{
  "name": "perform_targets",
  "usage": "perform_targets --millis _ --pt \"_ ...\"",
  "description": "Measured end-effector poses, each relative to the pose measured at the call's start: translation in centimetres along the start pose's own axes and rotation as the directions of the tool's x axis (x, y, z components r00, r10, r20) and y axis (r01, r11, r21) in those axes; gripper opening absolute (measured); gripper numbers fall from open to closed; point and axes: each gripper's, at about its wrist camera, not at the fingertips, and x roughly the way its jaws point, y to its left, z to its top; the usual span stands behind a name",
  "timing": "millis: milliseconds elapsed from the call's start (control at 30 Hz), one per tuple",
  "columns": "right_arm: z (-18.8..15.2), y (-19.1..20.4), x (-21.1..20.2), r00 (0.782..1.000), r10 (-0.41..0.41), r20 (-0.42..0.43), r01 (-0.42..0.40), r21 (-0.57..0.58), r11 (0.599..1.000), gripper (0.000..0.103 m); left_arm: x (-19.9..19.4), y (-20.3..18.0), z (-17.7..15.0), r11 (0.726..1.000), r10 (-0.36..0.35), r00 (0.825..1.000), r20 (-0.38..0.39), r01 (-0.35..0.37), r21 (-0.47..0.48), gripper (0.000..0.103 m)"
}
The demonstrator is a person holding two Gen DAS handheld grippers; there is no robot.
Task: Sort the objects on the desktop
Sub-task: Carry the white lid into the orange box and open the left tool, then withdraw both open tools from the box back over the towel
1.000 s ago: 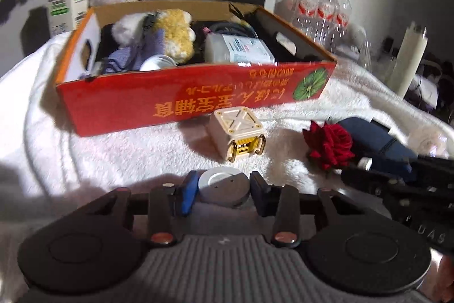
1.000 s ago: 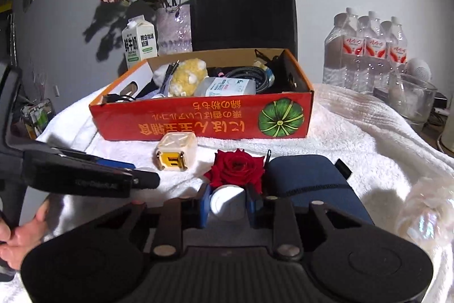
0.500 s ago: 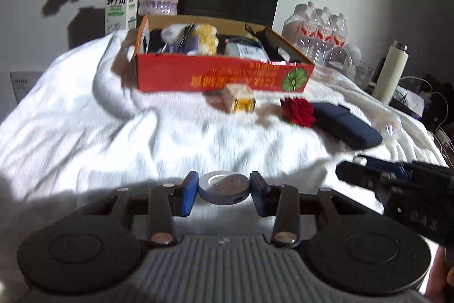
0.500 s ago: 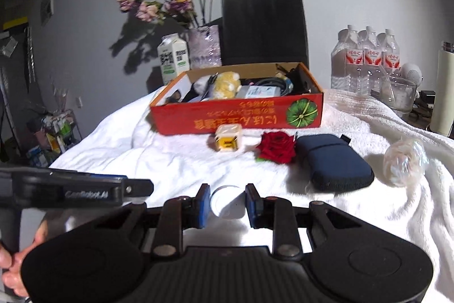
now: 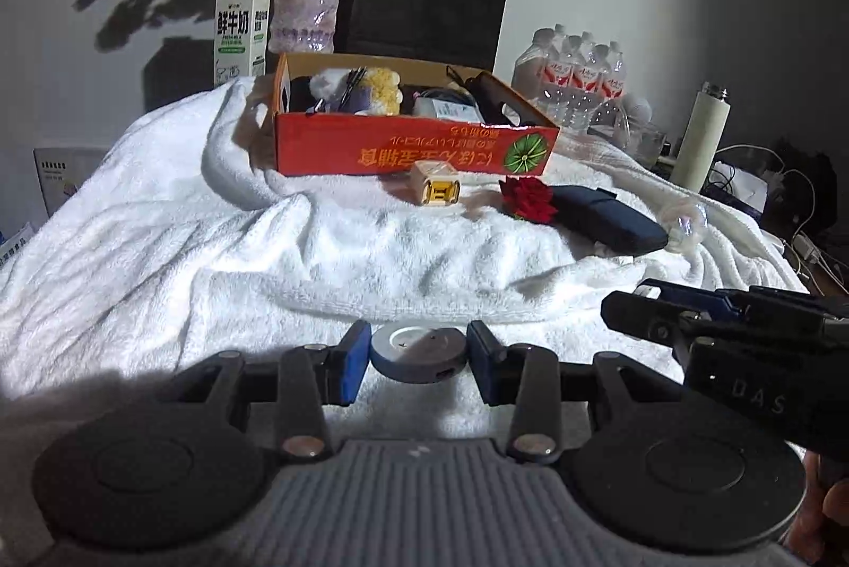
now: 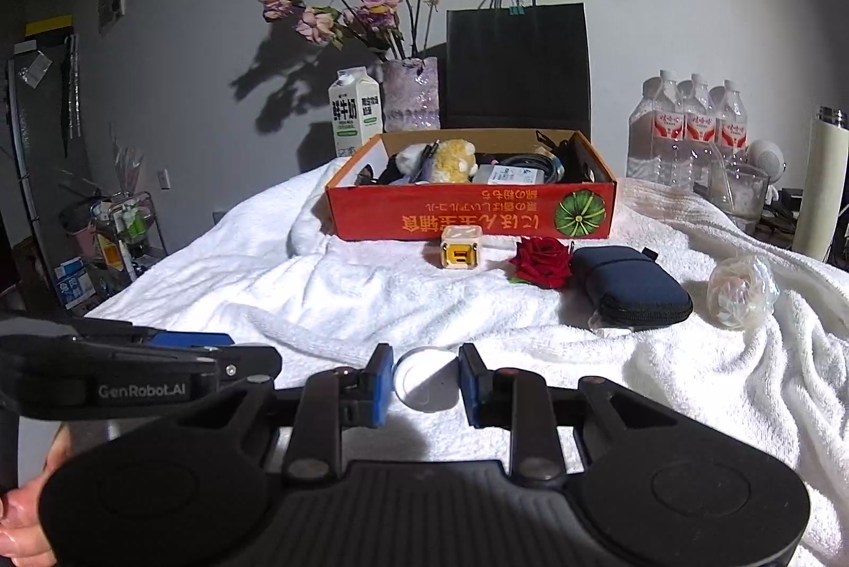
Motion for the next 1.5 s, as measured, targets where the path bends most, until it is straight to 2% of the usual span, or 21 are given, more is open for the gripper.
perform_targets --millis 133,267,400,500,567,633,767,833,867,933,1000,1033,1067,1133,1200,1233,1267,1333,1367,1467,1500 --pt "0.3 -0.3 0.2 1.0 0.003 -0.002 -0.003 -0.001 1.0 0.025 0.0 0.7 1.2 1.0 -0.006 1.0 0.007 0.006 -0.009 0.04" --pt "2.5 -1.5 0.6 1.0 0.002 0.022 -0.002 -0.029 1.0 0.025 0.4 3.0 6.1 0.998 -0.065 0.997 0.035 0.066 -0.024 0.04" --pt "7.2 -3.4 2.1 0.996 -0.011 0.085 0.018 -0.083 0.996 0.025 3.4 4.3 13.0 0.998 -0.07 0.995 0.065 0.069 0.013 0.04" --pt "12.0 -6.0 5.5 0.995 0.0 0.096 0.006 -0.071 0.997 0.025 8.5 3.8 17.4 0.995 -0.096 0.995 0.023 0.095 0.034 0.04" --pt "15.2 -7.8 9.4 0.998 0.019 0.052 -0.016 -0.048 0.999 0.025 12.7 2.9 19.2 0.996 -0.052 0.998 0.017 0.051 0.077 0.041" --pt "17.8 -9.6 14.0 1.0 0.015 -0.023 -0.015 -0.019 1.0 0.025 17.3 2.0 20.5 0.991 -0.016 1.0 -0.023 0.019 0.132 0.041" --pt "21.0 -13.0 22.9 0.986 -0.014 -0.164 0.026 0.069 0.997 0.026 25.0 1.9 21.7 0.988 0.064 0.992 -0.108 -0.048 0.144 0.041" --pt "21.8 -14.4 26.6 0.977 -0.044 -0.208 0.067 0.102 0.993 0.03 27.3 2.3 22.2 0.991 0.049 0.988 -0.147 -0.03 0.129 0.044" --pt "22.0 -15.2 28.4 0.968 -0.061 -0.243 0.092 0.119 0.989 0.042 28.0 2.7 22.5 0.993 0.026 0.986 -0.166 -0.005 0.121 0.053" --pt "22.4 -16.6 30.5 0.944 -0.106 -0.312 0.17 0.187 0.967 0.062 27.9 3.5 23.0 0.995 0.039 0.989 -0.144 -0.024 0.1 0.054" --pt "22.6 -17.3 30.6 0.949 -0.074 -0.307 0.157 0.255 0.954 0.062 27.2 4.0 23.4 0.995 0.044 0.991 -0.126 -0.032 0.095 0.06" --pt "22.6 -17.3 30.1 0.957 -0.048 -0.287 0.13 0.274 0.953 0.066 26.8 4.3 23.6 0.996 0.048 0.991 -0.122 -0.038 0.085 0.068" --pt "22.7 -17.2 29.6 0.962 -0.036 -0.271 0.115 0.282 0.952 0.074 26.2 4.5 23.7 0.996 0.057 0.992 -0.116 -0.048 0.075 0.071" --pt "22.4 -16.7 28.4 0.965 -0.048 -0.256 0.118 0.265 0.957 0.082 25.3 4.6 23.6 0.993 0.092 0.987 -0.132 -0.082 0.084 0.07" --pt "21.9 -15.6 27.3 0.963 -0.062 -0.261 0.122 0.218 0.968 0.082 24.2 4.5 23.4 0.985 0.161 0.969 -0.187 -0.147 0.088 0.07" --pt "21.5 -14.9 26.6 0.963 -0.07 -0.261 0.124 0.195 0.973 0.082 23.3 4.5 22.9 0.986 0.158 0.965 -0.21 -0.143 0.087 0.07" --pt "21.0 -14.1 25.5 0.964 -0.072 -0.256 0.118 0.17 0.978 0.082 22.0 4.6 22.3 0.991 0.125 0.968 -0.219 -0.113 0.068 0.07" --pt "19.8 -12.7 22.9 0.969 -0.056 -0.24 0.089 0.128 0.988 0.083 18.5 5.2 19.9 1.0 -0.006 0.981 -0.193 0.008 0.008 0.071" --pt "18.7 -11.8 20.9 0.974 -0.033 -0.225 0.062 0.126 0.99 0.089 16.9 5.3 18.3 0.999 -0.041 0.98 -0.195 0.043 0.005 0.071" --pt "14.5 -9.5 15.1 0.979 0.11 -0.171 -0.091 0.115 0.989 0.094 12.4 4.8 13.6 0.999 -0.032 0.981 -0.191 0.039 0.036 0.071" --pt "13.1 -8.7 13.5 0.977 0.128 -0.171 -0.111 0.108 0.988 0.095 10.9 4.6 12.2 0.999 -0.021 0.983 -0.18 0.029 0.045 0.071"
